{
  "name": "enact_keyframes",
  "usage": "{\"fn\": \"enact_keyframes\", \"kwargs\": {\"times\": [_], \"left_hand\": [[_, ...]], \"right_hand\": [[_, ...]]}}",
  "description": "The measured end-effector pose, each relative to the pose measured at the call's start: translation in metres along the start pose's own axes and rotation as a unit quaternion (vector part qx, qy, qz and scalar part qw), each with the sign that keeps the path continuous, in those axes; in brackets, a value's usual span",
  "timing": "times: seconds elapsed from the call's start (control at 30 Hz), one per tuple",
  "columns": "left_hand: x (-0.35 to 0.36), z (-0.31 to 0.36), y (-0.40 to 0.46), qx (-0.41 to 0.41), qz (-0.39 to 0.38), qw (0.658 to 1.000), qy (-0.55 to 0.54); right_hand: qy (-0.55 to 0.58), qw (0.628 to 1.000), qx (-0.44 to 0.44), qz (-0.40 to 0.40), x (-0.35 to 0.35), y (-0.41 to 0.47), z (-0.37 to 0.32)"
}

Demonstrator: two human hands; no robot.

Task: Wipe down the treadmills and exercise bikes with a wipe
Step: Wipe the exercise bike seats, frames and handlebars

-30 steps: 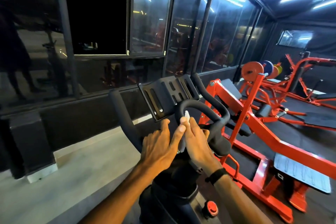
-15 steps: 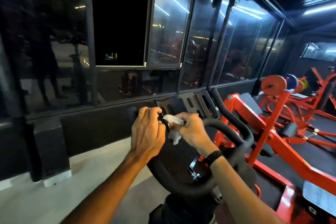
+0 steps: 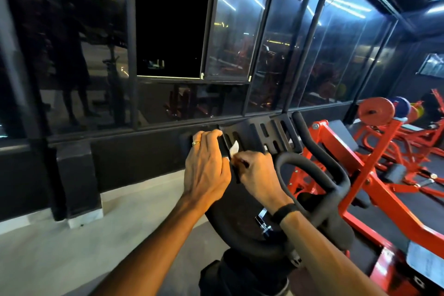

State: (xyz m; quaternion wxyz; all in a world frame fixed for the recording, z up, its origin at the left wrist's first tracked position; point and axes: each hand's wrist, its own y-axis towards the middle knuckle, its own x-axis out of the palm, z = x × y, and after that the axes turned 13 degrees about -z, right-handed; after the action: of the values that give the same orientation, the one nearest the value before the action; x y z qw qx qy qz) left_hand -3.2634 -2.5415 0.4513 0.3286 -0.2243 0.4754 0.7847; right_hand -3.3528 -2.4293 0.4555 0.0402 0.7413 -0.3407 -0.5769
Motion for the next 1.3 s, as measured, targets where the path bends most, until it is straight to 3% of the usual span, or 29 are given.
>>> {"fn": "enact_keyframes", "kwargs": {"times": [0.1,0.23,0.27,0.4,0.5,0.57,0.73,0.8,0.87,0.9,0.97,1.0,1.07,1.13,1.3], "left_hand": [[0.001,0.0,-0.001,0.009,0.002,1.0,0.013],[-0.001,-0.001,-0.001,0.017,0.003,0.999,0.03],[0.0,-0.001,-0.001,0.018,0.001,0.999,0.031],[0.002,-0.006,0.002,0.023,0.001,0.999,0.024],[0.002,-0.006,0.002,0.027,0.008,0.999,0.013],[0.002,-0.007,0.002,0.027,0.007,1.0,0.013],[0.004,-0.007,0.002,0.032,0.012,0.999,0.023],[0.004,-0.008,0.002,0.028,0.017,0.999,0.021],[0.004,-0.008,0.003,0.025,0.019,0.999,0.02],[0.005,-0.008,0.003,0.027,0.02,0.999,0.02],[0.005,-0.008,0.002,0.027,0.022,0.999,0.015],[0.005,-0.009,0.002,0.026,0.023,0.999,0.011],[0.005,-0.008,0.002,0.024,0.021,0.999,0.007],[0.004,-0.007,0.002,0.021,0.016,1.0,0.005],[0.004,-0.006,0.001,0.021,0.016,1.0,0.002]], "right_hand": [[-0.081,0.995,0.019,-0.053,-0.004,-0.024,0.011],[-0.067,0.988,0.049,-0.133,-0.024,-0.031,0.017],[-0.054,0.988,0.057,-0.13,-0.031,-0.024,0.016],[-0.048,0.995,0.088,0.008,-0.04,0.006,0.011],[-0.148,0.978,0.111,-0.093,-0.013,-0.001,0.001],[-0.17,0.972,0.117,-0.111,-0.001,-0.015,-0.002],[-0.051,0.988,0.12,-0.082,-0.014,-0.011,0.007],[0.077,0.988,0.124,-0.055,-0.015,-0.007,0.01],[0.233,0.959,0.158,0.035,-0.019,-0.001,0.012],[0.25,0.948,0.174,0.093,-0.021,0.005,0.014],[0.154,0.955,0.177,0.182,-0.025,0.015,0.013],[0.081,0.965,0.167,0.186,-0.025,0.017,0.01],[-0.047,0.983,0.154,0.089,-0.015,0.016,0.002],[-0.104,0.981,0.16,-0.027,0.005,0.005,0.001],[-0.047,0.991,0.122,-0.026,0.009,-0.017,0.002]]}}
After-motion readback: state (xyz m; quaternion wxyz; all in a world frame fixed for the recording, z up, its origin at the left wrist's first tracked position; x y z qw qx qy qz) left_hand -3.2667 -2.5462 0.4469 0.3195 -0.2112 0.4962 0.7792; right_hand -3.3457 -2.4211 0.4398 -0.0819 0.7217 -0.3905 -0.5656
